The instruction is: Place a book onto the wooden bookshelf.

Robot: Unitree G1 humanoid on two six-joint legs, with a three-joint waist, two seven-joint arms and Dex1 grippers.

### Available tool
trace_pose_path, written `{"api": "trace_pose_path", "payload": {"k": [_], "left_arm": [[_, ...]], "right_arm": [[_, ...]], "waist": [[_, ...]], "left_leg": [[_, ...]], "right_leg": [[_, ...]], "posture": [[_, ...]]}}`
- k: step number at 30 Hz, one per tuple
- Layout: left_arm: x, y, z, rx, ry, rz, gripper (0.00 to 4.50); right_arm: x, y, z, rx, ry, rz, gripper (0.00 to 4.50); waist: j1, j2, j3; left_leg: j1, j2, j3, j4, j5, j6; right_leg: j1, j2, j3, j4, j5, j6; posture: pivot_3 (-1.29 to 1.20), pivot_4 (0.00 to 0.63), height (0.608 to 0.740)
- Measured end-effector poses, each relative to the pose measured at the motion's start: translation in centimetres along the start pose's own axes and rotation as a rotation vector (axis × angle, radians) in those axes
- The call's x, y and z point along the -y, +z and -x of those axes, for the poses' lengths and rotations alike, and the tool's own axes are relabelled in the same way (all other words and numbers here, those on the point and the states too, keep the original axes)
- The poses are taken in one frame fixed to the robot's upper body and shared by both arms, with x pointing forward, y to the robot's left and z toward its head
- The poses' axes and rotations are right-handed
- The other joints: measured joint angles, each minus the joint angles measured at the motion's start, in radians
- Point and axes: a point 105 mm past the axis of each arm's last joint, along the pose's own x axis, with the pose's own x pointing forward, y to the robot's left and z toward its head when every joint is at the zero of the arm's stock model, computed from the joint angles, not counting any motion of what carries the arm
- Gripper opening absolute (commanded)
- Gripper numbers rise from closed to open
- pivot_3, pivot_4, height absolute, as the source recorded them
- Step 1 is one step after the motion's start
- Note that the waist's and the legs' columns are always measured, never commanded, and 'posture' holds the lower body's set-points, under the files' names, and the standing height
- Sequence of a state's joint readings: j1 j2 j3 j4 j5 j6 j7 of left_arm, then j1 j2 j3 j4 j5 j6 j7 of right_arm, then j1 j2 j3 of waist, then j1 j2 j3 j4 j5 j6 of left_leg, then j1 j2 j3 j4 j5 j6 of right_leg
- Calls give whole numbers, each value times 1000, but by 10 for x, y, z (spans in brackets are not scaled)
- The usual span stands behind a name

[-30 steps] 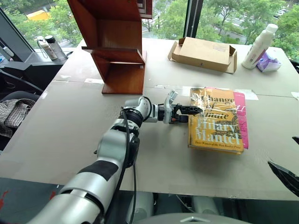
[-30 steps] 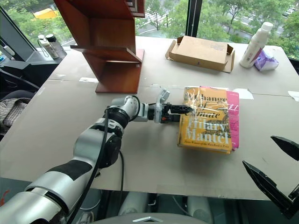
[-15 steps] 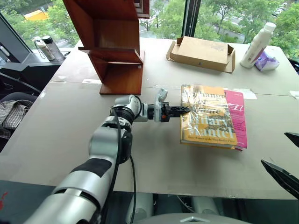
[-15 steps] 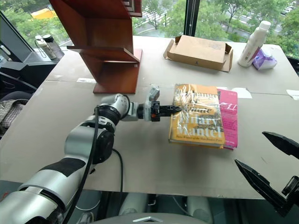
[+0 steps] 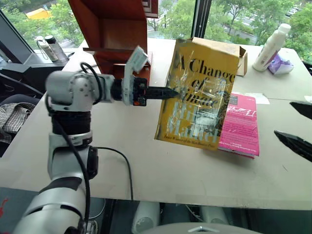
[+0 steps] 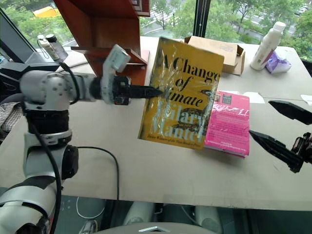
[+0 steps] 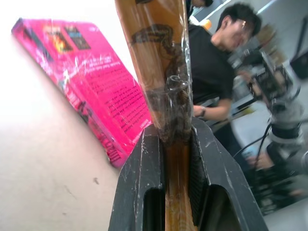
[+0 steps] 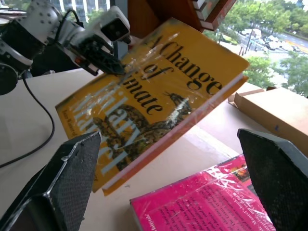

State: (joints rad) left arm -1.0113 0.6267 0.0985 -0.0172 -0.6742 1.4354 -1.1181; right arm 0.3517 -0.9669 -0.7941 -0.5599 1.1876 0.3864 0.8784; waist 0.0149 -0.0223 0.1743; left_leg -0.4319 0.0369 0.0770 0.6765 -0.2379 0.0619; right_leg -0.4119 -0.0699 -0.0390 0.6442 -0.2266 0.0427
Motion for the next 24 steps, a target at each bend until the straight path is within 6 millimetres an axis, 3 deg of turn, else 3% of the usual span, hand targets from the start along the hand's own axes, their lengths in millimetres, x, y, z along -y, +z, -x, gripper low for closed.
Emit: {"api": "trace_pose_path", "payload": {"k": [1, 3, 6, 8, 13, 18, 24], "left_arm": [[3, 7, 3, 10, 26, -57, 63], [5, 32, 18, 25, 198, -331, 63], [10, 54, 25, 40, 311, -533, 63], [13, 79, 36, 3, 477, -857, 63], [22, 117, 44, -141, 649, -1387, 63], [4, 128, 64, -353, 757, -1598, 63], [-51, 112, 93, -736, 852, -1501, 63]], "right_arm": [[4, 0, -1, 6, 4, 0, 4500], [16, 5, -5, 46, 29, 0, 4500], [25, 4, -7, 55, 32, -6, 4500], [33, 4, -14, 77, 53, -7, 4500], [44, 1, -27, 112, 88, -3, 4500], [49, -8, -36, 118, 97, -4, 4500], [50, -15, -39, 128, 105, -1, 4500]], "waist": [[1, 0, 0], [1, 0, 0], [3, 0, 0], [1, 0, 0], [4, 0, 0], [0, 0, 0], [0, 0, 0]], "left_leg": [[0, 0, 0, 0, 0, 0], [0, 0, 0, 1, 0, 0], [0, 0, 0, 2, 0, 0], [0, 0, 3, 2, 0, 0], [0, 0, 4, 2, 0, 0], [0, 0, 7, 2, 0, 0], [-1, 1, 10, 3, 0, 0]], "right_leg": [[0, 0, 0, 0, 0, 0], [0, 5, 0, 1, 0, 0], [1, 6, 0, 1, 0, 0], [0, 6, 0, 1, 0, 0], [0, 7, 0, 0, 0, 1], [-1, 7, 0, 1, 2, 3], [-3, 8, 1, 3, 2, 5]], "posture": [[0, 150, 733], [0, 150, 733], [0, 150, 733], [0, 150, 733], [0, 150, 733], [0, 150, 733], [0, 150, 733]]}}
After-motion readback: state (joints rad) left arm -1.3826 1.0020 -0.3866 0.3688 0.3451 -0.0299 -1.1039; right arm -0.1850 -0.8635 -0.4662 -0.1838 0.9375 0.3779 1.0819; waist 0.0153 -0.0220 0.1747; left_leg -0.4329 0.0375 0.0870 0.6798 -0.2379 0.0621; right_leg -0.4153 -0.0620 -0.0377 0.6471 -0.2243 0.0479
